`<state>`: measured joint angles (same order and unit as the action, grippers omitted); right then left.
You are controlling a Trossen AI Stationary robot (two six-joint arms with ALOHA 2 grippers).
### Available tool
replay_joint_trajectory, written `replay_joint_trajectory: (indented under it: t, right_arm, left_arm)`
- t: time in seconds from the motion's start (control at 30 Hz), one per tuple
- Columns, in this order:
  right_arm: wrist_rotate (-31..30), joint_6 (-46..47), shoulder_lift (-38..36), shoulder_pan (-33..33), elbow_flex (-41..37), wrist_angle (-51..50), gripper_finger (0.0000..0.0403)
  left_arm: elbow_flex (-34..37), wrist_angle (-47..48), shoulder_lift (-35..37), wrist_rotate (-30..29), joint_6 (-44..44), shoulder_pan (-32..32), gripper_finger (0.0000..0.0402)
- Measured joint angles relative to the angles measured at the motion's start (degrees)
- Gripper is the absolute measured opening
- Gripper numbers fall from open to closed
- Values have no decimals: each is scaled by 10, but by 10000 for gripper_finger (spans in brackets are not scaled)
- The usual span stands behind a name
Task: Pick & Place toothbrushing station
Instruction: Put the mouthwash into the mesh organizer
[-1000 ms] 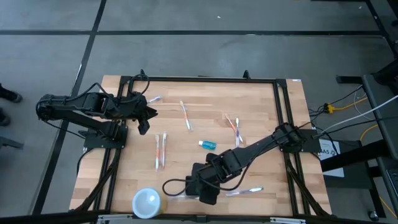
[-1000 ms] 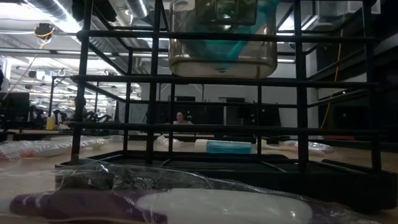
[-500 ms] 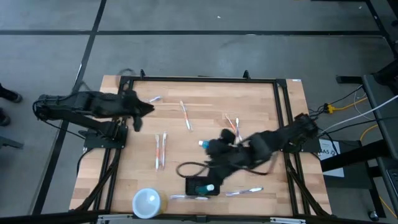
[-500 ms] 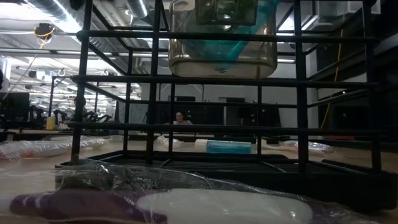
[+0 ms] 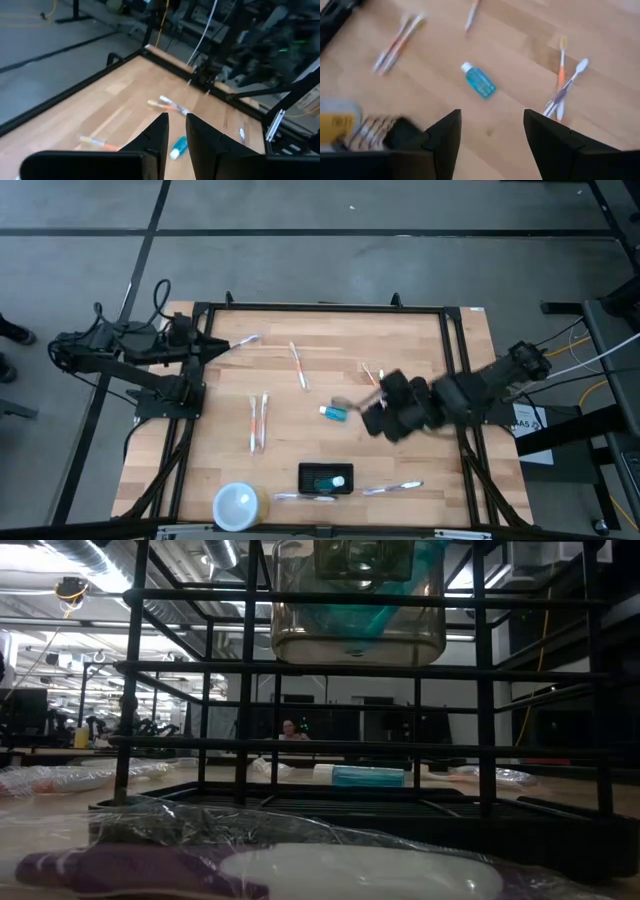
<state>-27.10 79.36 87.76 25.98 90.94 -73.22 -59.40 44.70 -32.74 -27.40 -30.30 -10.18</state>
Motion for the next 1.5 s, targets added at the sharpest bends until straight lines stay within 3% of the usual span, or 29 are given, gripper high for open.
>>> replay_joint_trajectory:
  t: [0.17, 0.3, 0.6, 1.07, 1.4, 1.5]
  right_arm:
    - [70, -23, -88, -120, -94, 55, 217]
    - [171, -50, -120, -231, -158, 54, 217]
    - [312, -168, -58, -394, -260, 93, 217]
    - [325, -337, 72, -483, -269, 152, 217]
    - [321, -440, 73, -477, -269, 210, 217]
    - [349, -467, 73, -465, -270, 242, 217]
  left_arm:
    - [0, -70, -5, 5, 40, 0, 61]
    - [0, -109, -5, 17, 49, 0, 61]
    - [0, -146, -26, 52, 68, 0, 61]
    - [0, -182, -42, 40, 70, 0, 61]
    - [0, -156, -46, 33, 45, 0, 61]
    - [1, -123, -51, 34, 21, 0, 61]
